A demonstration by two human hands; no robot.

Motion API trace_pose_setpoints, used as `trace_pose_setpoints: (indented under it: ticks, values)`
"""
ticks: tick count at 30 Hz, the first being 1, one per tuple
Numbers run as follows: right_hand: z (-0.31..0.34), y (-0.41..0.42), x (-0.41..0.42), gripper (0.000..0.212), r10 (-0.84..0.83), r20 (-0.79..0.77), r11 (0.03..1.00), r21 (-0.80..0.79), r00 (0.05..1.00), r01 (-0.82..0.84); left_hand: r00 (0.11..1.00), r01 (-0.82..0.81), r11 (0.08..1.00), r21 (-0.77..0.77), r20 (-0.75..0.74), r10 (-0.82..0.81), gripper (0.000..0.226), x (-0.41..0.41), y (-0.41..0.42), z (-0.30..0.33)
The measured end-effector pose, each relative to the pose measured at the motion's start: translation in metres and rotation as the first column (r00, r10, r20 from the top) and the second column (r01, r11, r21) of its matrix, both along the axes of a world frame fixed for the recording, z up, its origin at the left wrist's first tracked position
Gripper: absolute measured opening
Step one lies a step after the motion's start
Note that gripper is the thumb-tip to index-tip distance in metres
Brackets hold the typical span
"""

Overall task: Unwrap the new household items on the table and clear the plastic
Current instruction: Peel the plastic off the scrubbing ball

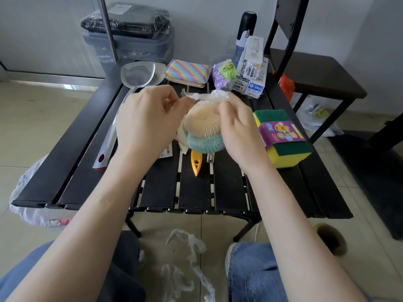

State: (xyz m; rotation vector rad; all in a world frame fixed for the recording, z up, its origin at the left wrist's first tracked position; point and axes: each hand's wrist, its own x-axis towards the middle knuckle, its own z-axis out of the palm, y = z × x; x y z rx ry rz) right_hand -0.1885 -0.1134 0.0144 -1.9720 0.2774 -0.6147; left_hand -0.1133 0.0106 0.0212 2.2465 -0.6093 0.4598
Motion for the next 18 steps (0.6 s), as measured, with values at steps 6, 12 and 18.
trace_pose_setpoints:
  ticks: [6,12,18]
  values:
    - [0.005,-0.012,-0.002,0.01,0.143,-0.073,0.989,-0.018,0.987,-0.145,0.896,0.151,0.882,-0.447,-0.316,-0.313,0.032,0.007,0.006,-0.002]
    - [0.008,-0.015,-0.005,0.013,0.128,-0.042,0.981,0.152,0.991,-0.12,0.47,-0.001,0.616,-0.788,-0.544,-0.696,0.029,0.008,0.008,0.014]
    - [0.011,-0.016,-0.005,0.012,0.08,-0.001,0.969,0.235,0.997,-0.077,0.624,0.186,0.688,-0.702,-0.456,-0.634,0.04,0.0,0.001,0.007]
